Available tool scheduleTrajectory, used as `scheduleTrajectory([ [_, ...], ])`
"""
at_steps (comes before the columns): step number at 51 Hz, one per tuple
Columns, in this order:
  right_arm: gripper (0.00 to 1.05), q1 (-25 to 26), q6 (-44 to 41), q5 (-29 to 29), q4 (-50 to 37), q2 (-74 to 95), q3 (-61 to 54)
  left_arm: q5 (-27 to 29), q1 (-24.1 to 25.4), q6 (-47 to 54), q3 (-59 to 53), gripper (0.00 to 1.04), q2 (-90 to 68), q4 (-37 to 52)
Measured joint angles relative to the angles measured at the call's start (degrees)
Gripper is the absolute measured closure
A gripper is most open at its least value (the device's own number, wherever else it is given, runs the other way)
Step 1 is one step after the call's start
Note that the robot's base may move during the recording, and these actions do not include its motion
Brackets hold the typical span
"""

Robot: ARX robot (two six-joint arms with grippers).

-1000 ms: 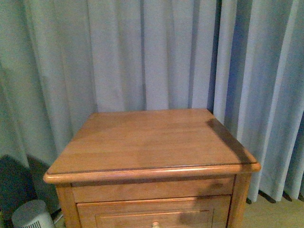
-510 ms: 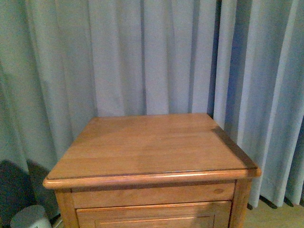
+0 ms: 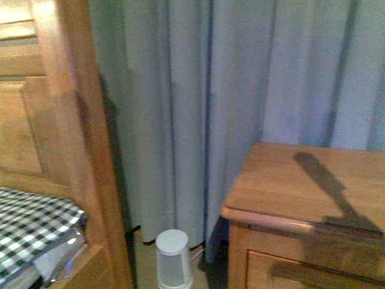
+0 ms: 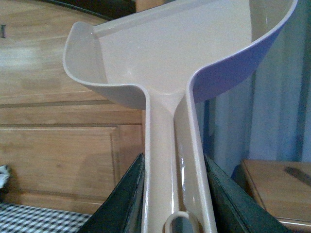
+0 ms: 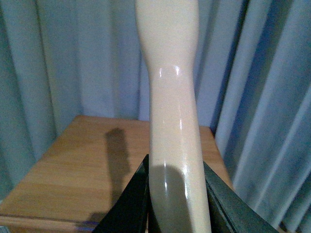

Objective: Clean up trash

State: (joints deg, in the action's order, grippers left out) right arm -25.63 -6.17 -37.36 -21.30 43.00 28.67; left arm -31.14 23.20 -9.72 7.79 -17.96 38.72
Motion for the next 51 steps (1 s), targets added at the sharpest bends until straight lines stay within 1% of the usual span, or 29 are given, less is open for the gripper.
scheduleTrajectory([
  [51, 0.84, 0.0, -0.13, 0.09, -0.02, -0.28, 0.02, 0.04, -0.15, 0.0, 0.02, 0.76, 0.15, -0.07],
])
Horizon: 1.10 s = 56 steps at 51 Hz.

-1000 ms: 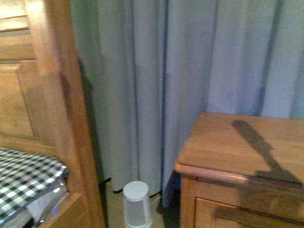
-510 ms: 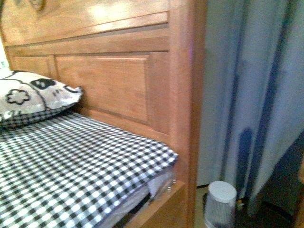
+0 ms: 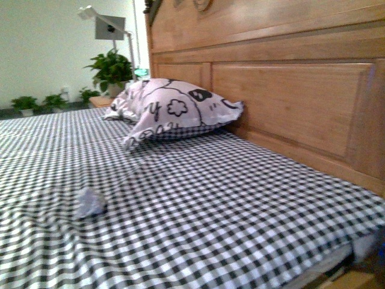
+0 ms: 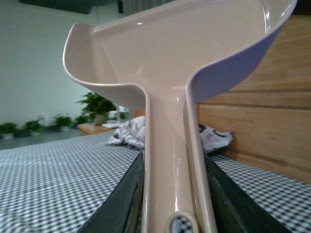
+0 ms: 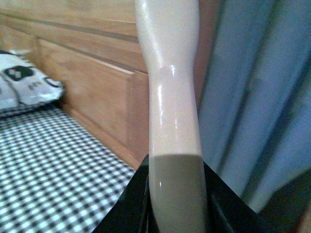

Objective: Clean up trash

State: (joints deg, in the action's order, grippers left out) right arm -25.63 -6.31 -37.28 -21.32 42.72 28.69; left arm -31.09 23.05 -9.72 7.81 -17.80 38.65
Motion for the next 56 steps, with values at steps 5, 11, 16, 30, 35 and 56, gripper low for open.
scheduleTrajectory([
  [5, 0.84, 0.0, 0.0, -0.24, 0.02, 0.04, -0.02, -0.24, 0.02, 0.0, 0.0, 0.76, 0.0, -0.02],
  [11, 0.84, 0.0, 0.0, -0.22, 0.02, 0.02, -0.02, -0.22, 0.02, 0.0, 0.0, 0.76, 0.07, -0.02],
  [16, 0.84, -0.13, -0.04, 0.48, 0.02, 0.2, -0.02, 0.28, 0.11, 0.0, 0.0, 0.76, 0.09, 0.0],
  [30, 0.84, -0.07, -0.22, -0.04, 0.02, 0.17, -0.02, -3.78, 3.45, 9.18, 10.93, 0.76, -0.28, -31.23],
  [35, 0.84, -0.04, -0.22, -0.22, 0.02, 0.02, -0.02, -3.61, 1.9, 17.57, 13.77, 0.76, -7.13, -38.88],
  [56, 0.84, -0.04, -0.22, -0.02, 0.0, 0.02, -0.02, -6.34, -6.16, 65.99, 24.87, 0.76, -50.53, -33.2],
])
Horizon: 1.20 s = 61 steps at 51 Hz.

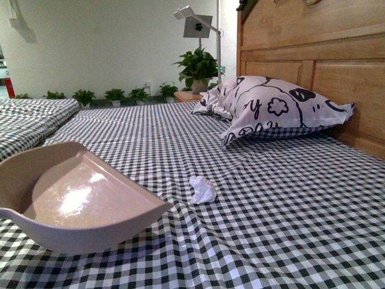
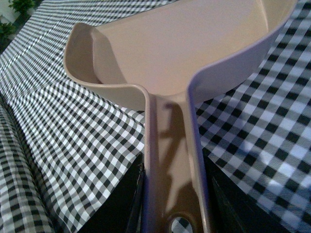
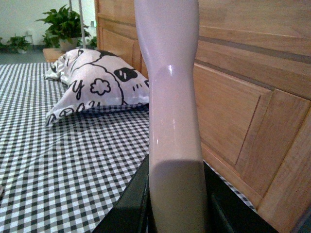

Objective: Clean up trash

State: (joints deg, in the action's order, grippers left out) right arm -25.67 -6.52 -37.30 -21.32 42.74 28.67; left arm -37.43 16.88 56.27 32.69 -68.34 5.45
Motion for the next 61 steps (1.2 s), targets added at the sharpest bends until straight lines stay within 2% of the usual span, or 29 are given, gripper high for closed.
scheduleTrajectory([
  [5, 0.84, 0.0, 0.0, -0.02, 0.0, 0.0, 0.0, 1.79, -1.38, 4.61, 2.69, 0.76, -5.77, 2.19],
  [14, 0.84, 0.0, -0.02, 0.02, 0.0, 0.0, 0.0, 2.93, -5.14, 4.98, 6.73, 0.76, -11.61, 6.6],
  [27, 0.84, 0.0, -0.02, 0.0, 0.0, 0.0, 0.0, 5.46, -10.6, 4.26, 11.1, 0.76, -17.14, 5.66],
  [44, 0.84, 0.0, -0.02, 0.0, 0.0, 0.0, 0.0, 8.28, -13.27, 0.2, 15.63, 0.76, -23.78, 5.46],
  [61, 0.84, 0.0, 0.0, 0.0, 0.0, 0.0, 0.0, 8.44, -13.79, -0.96, 17.18, 0.76, -25.9, -1.79],
])
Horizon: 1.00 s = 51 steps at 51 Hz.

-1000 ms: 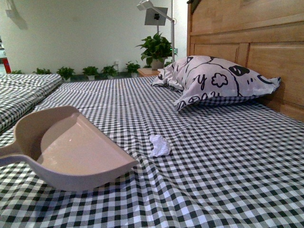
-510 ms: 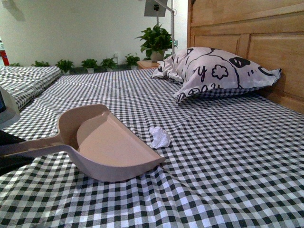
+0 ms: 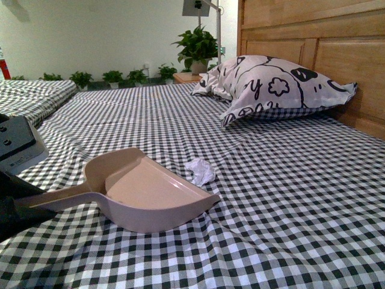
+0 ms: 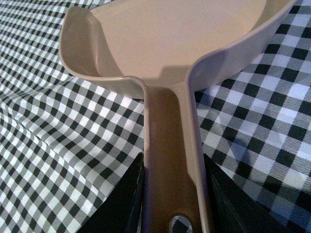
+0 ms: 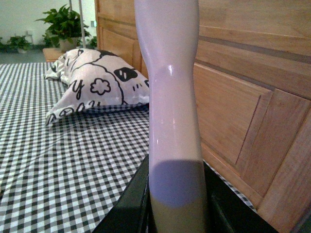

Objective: Clean up trash

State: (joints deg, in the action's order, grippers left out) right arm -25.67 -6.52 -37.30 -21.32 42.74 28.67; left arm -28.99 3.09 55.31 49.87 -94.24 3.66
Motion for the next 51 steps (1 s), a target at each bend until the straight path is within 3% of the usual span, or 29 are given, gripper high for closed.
scheduleTrajectory([
  [23, 0.84, 0.0, 0.0, 0.0, 0.0, 0.0, 0.0, -2.84, 1.84, 2.93, 4.04, 0.76, 0.5, -12.28],
  [51, 0.84, 0.0, 0.0, 0.0, 0.02, 0.0, 0.0, -1.86, 2.08, 4.46, 3.85, 0.76, 0.5, -11.47],
])
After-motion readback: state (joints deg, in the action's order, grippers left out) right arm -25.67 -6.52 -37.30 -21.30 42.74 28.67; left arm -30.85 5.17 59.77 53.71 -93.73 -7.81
